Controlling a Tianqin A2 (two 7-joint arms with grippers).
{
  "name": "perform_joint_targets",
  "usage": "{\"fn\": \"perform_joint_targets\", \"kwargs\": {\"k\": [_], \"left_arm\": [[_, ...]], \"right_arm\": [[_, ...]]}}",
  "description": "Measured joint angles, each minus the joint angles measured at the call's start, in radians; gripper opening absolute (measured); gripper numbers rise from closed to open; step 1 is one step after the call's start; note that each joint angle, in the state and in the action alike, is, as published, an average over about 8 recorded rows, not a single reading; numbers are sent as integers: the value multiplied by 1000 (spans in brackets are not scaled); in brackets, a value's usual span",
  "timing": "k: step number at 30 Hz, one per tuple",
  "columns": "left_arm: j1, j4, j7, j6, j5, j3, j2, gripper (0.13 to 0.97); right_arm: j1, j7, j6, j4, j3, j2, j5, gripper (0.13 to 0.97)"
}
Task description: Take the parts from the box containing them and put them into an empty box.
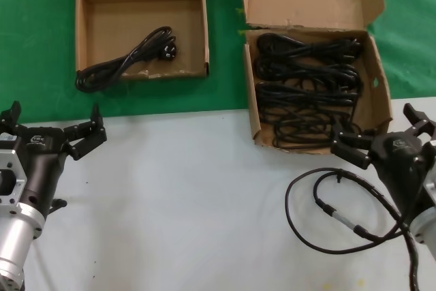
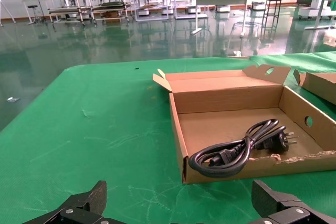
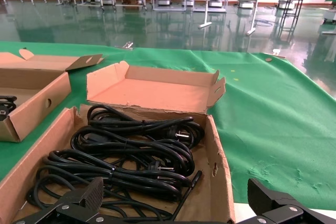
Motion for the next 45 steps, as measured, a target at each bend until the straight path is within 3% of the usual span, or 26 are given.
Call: {"fn": "perform_joint_targets", "kwargs": {"k": [45], "left_arm": [[0,0,0,0,0,0,0,966]], "right_arm": [[0,0,0,0,0,0,0,966]]}}
